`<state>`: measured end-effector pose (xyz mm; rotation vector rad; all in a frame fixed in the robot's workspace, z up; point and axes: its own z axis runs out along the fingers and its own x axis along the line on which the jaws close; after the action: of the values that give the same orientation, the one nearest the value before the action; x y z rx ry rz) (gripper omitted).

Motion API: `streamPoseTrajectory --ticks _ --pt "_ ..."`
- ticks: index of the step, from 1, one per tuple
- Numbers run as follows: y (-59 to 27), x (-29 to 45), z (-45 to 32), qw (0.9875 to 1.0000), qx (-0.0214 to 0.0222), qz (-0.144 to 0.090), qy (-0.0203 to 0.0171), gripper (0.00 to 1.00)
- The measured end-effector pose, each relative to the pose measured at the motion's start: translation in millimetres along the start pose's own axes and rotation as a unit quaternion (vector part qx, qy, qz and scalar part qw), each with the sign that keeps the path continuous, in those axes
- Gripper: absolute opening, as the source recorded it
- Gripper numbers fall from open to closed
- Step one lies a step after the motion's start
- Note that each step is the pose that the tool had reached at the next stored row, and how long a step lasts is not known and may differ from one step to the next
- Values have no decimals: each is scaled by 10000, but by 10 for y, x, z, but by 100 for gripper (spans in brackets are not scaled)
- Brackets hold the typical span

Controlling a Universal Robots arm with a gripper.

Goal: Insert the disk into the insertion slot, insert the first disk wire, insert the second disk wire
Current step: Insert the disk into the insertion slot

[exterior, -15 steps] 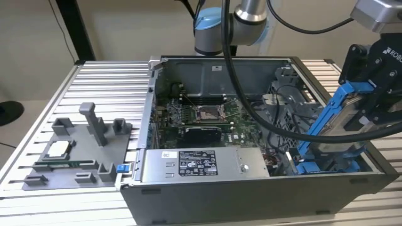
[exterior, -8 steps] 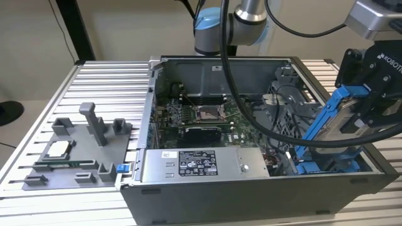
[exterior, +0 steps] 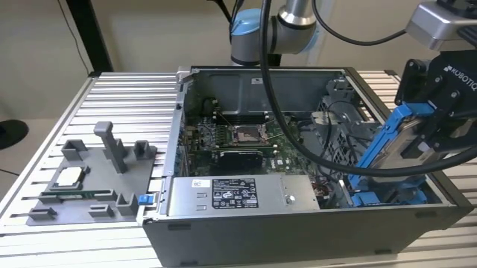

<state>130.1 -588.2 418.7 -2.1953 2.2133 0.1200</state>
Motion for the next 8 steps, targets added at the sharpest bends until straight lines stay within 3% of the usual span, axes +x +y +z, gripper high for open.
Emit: streamPoseTrajectory --ticks 8 --pt "2 -24 34 10000 0 0 0 0"
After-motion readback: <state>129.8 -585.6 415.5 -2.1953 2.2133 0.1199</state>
